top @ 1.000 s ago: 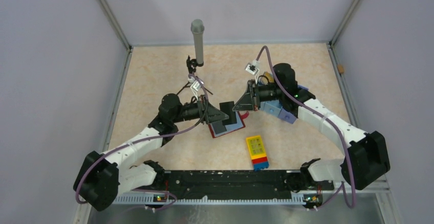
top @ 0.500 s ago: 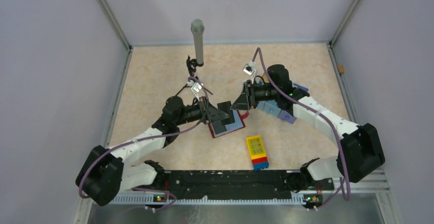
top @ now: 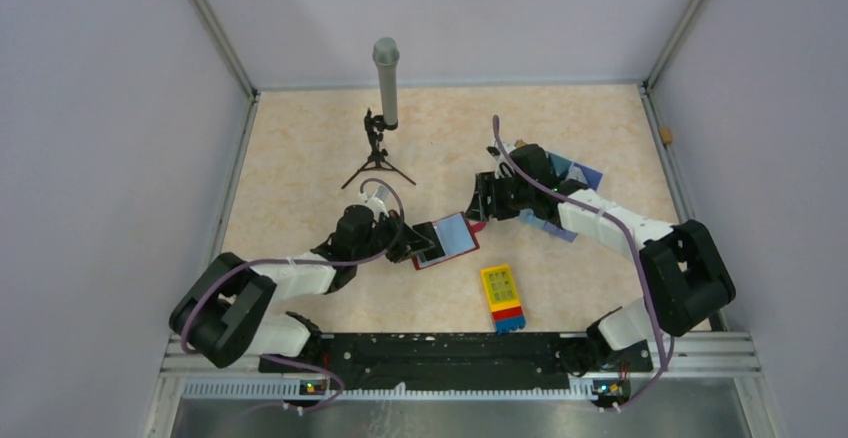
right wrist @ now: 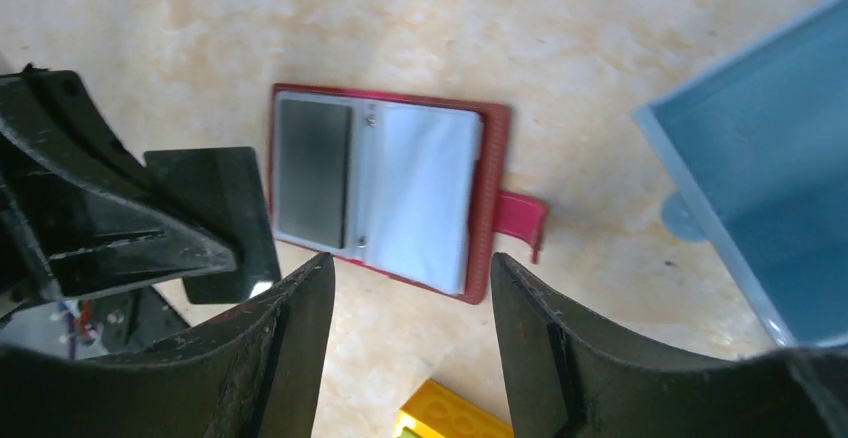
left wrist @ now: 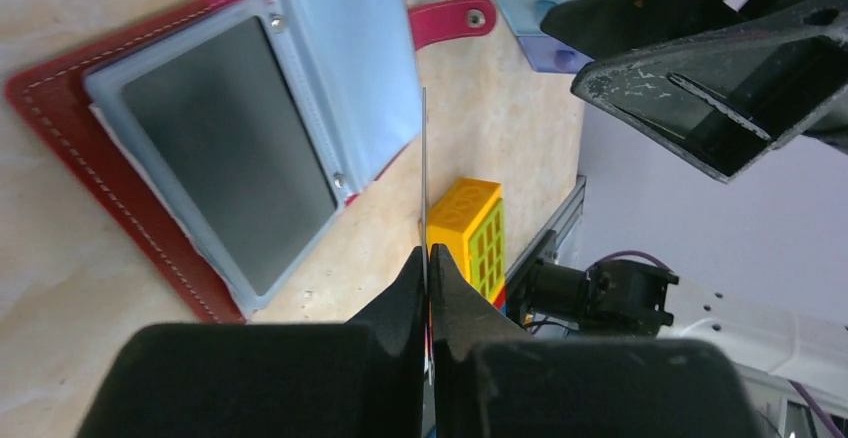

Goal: Put the credit cards into the card holder
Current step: Insert the credit card into the card holder.

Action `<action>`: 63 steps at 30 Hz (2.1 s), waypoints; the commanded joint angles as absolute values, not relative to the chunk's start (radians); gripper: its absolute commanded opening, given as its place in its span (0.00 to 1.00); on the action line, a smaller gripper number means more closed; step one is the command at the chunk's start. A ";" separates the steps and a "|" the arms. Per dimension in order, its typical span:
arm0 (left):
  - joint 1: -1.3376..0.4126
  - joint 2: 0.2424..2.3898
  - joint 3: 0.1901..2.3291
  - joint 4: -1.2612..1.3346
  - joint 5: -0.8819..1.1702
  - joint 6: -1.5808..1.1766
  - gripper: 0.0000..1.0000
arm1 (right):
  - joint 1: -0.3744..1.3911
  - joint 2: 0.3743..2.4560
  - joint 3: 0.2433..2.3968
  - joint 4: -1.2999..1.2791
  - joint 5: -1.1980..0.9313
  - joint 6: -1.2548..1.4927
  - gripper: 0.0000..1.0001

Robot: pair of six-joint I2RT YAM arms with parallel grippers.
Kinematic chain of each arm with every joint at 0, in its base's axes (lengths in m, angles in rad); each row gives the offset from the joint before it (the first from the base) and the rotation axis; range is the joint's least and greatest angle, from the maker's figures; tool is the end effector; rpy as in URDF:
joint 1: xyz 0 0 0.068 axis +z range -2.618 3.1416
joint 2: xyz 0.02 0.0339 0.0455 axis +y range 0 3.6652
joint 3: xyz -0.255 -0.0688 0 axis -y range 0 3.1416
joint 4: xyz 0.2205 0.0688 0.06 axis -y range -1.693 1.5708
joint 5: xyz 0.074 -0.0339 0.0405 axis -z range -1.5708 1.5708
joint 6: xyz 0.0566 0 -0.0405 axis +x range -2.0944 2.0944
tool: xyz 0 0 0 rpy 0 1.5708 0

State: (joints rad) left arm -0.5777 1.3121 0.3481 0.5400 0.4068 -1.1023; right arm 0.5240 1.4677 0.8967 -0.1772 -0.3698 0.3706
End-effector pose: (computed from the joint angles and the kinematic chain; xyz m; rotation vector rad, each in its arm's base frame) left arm 0.1927 -0.1523 0.1613 -0.2960 2.2664 -1.4014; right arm 0.2535 0.1701 0.2122 -0.3813 2.3918 0.8625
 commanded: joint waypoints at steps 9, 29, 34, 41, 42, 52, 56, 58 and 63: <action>-0.576 1.466 0.326 0.734 0.344 -1.190 0.00 | 0.602 1.543 0.888 -0.210 -0.050 0.331 0.54; -0.579 1.561 0.343 0.771 0.297 -1.115 0.00 | 0.621 1.678 0.940 -0.208 0.052 0.307 0.00; -0.581 1.607 0.350 0.810 0.302 -1.121 0.00 | 0.623 1.688 0.943 -0.215 0.061 0.310 0.00; -0.581 1.684 0.347 0.920 0.320 -1.172 0.00 | 0.627 1.701 0.946 -0.219 0.067 0.321 0.00; -0.582 1.689 0.348 0.927 0.317 -1.178 0.00 | 0.627 1.704 0.949 -0.221 0.067 0.321 0.00; -0.589 1.746 0.338 1.058 0.316 -1.248 0.00 | 0.637 1.722 0.960 -0.226 0.079 0.328 0.00; -0.589 1.726 0.326 1.056 0.309 -1.262 0.00 | 0.638 1.724 0.965 -0.242 0.104 0.335 0.00; -0.589 1.712 0.320 1.049 0.304 -1.270 0.00 | 0.638 1.724 0.964 -0.250 0.119 0.339 0.00; -0.593 1.680 0.326 0.991 0.289 -1.263 0.00 | 0.638 1.723 0.963 -0.255 0.124 0.342 0.00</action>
